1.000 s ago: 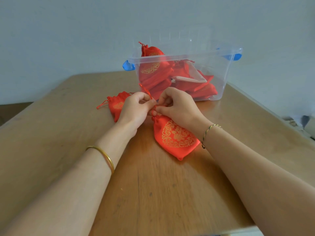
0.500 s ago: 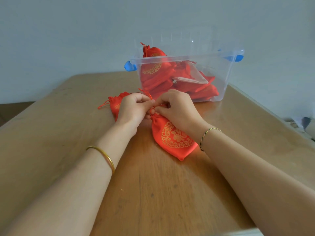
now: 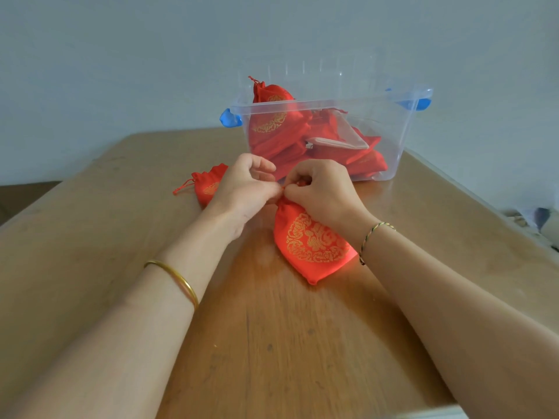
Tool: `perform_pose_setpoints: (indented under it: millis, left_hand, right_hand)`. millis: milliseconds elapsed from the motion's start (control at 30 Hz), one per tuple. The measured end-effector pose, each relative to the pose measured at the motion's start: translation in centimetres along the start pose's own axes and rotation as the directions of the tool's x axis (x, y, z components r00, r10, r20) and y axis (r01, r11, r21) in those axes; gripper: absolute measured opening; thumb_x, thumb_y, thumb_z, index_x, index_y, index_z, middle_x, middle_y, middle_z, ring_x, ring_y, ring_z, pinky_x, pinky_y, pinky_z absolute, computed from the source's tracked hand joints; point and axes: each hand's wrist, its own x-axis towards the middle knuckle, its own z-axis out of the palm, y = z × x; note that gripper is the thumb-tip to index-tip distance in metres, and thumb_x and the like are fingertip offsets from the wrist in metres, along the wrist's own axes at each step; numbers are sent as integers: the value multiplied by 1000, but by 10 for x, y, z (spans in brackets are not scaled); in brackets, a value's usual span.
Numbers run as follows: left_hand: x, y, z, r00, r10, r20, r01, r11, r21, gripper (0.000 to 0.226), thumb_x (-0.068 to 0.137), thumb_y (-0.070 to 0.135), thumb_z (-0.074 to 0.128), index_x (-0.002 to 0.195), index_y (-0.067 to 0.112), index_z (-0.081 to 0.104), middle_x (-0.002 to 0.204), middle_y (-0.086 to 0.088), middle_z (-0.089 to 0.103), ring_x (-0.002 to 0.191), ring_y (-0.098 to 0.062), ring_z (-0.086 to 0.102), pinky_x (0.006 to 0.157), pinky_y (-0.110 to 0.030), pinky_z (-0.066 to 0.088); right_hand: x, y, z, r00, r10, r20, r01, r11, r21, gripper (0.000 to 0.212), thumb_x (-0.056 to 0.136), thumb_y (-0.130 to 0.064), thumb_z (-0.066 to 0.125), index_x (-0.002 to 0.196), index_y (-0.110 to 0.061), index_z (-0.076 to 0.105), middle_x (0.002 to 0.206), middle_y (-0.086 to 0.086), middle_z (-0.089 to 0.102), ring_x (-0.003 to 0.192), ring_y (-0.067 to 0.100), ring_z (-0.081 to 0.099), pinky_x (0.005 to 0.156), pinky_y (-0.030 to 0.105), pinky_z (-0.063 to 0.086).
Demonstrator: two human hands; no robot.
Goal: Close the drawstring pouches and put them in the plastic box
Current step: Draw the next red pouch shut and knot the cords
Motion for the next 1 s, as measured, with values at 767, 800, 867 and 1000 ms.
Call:
perform_pose_setpoints:
  millis: [767, 800, 867, 1000]
  left_hand:
    - [0, -8, 1, 959, 282, -21, -266, 924, 273, 13, 83, 12, 66, 77, 24, 68, 85, -2, 68, 75, -12, 65, 69, -25, 50]
    - [-1, -7, 1, 959, 285, -12, -271, 924, 268, 12, 84, 11, 65, 80, 22, 70, 84, 0, 68, 75, -10, 64, 68, -22, 49]
    - [-2, -6, 0, 953, 302, 1, -290, 916, 275, 11, 85, 11, 63, 85, 19, 71, 86, 3, 66, 75, -4, 62, 67, -15, 48]
    - [-1, -5, 1, 939, 343, 3, -329, 897, 295, 11, 81, 9, 67, 83, 19, 71, 92, 4, 63, 72, 0, 58, 65, -6, 45]
  right_hand:
    - [0, 9, -4, 882, 353, 312, -469, 595, 653, 7, 82, -9, 63, 75, -9, 65, 61, 2, 49, 49, 7, 35, 51, 21, 27]
    - [0, 10, -4, 881, 358, 311, -471, 587, 658, 8, 82, -9, 63, 74, -9, 65, 60, 1, 48, 48, 7, 35, 51, 20, 27]
    - [0, 10, -4, 878, 369, 305, -473, 572, 670, 9, 82, -9, 64, 74, -9, 65, 58, 1, 47, 47, 7, 34, 51, 21, 27]
    - [-1, 9, -4, 878, 365, 309, -472, 558, 682, 7, 84, -8, 62, 78, -6, 66, 59, 2, 50, 47, 8, 34, 52, 22, 28]
